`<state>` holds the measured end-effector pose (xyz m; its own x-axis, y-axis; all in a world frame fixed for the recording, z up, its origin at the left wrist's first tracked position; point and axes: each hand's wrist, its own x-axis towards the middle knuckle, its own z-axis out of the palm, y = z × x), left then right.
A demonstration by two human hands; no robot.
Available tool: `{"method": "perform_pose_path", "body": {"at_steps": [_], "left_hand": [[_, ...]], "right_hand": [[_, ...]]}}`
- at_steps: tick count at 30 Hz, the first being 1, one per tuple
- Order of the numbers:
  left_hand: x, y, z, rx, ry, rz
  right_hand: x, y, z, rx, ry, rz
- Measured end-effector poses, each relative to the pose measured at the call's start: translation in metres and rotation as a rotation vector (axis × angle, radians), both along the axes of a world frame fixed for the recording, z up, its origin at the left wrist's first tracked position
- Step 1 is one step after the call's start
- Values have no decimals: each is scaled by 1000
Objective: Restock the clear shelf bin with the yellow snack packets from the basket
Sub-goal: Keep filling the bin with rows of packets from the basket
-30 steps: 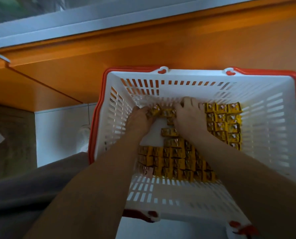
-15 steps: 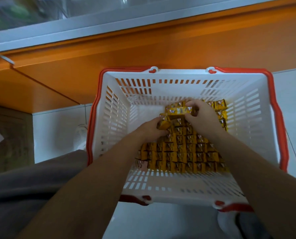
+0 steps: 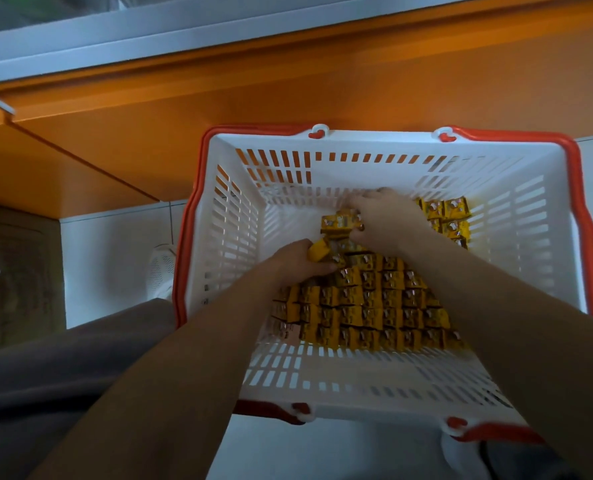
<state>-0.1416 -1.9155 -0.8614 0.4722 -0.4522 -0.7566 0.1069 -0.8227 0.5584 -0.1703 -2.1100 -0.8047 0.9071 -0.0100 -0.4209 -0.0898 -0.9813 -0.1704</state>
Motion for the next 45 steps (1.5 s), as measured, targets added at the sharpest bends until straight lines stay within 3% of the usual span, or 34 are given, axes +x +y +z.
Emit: {"method": "perform_pose_path", "body": {"at_steps": [6,12,18,29,35,45], "left_hand": [[-1,17,-11,-56,27,340],[-3,28,-15,-83,33,613],[-3,23,-11,-70,85,619],[-4,16,-3,-62,110,602],[-3,14,-2,-75,127,607],[-3,7,7,-40,104,580]], "right_hand": [[5,19,-2,-212,91,225],[2,24,-18,-179,69,279],[3,32,-26,-106,101,163],[11,31,-22,-117,205,217],[14,30,-22,25,309,138],[17,17,-17,153,213,49]]}}
